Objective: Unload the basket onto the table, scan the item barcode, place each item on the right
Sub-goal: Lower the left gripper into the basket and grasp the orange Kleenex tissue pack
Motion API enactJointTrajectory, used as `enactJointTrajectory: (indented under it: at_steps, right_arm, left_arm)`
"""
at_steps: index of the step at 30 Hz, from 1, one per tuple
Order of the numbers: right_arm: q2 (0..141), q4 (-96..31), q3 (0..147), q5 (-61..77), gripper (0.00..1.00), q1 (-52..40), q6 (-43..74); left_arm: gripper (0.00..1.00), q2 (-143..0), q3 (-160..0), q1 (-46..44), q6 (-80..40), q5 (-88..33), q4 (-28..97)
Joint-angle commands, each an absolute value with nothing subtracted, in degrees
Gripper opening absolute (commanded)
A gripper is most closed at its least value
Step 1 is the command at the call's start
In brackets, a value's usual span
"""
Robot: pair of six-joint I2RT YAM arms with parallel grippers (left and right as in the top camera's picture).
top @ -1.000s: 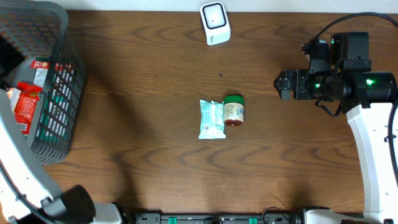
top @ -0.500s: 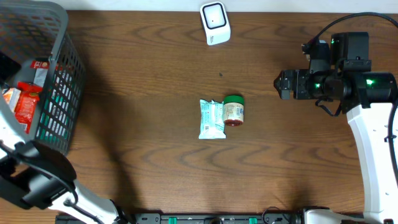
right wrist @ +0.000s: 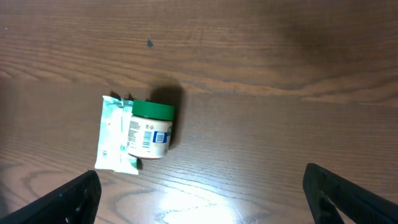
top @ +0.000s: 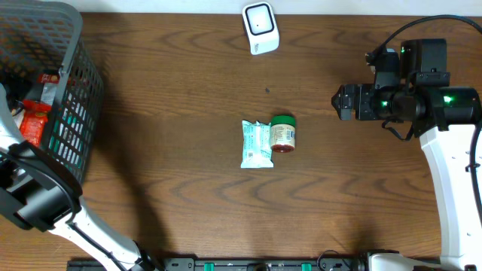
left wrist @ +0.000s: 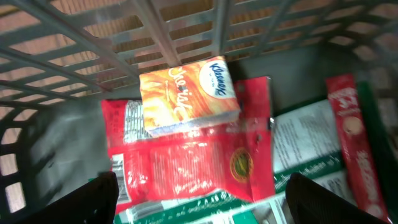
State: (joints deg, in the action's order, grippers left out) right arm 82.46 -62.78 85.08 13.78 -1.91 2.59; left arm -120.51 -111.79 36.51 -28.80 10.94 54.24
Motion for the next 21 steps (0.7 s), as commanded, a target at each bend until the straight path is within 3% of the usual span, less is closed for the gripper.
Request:
enactJointTrajectory:
  at_steps: [1,21]
  right_arm:
    - [82.52,-62.83,85.71,14.44,0.99,-1.54,3.16]
    - [82.52,-62.83,85.71,14.44,0.99,-1.54,3.16]
  left_arm:
    - [0.86,-123.17,-111.31,36.84,-31.03,14.85,53.54]
    - [0.87,-127.94,-110.8,36.95,-30.48,16.14,45.91]
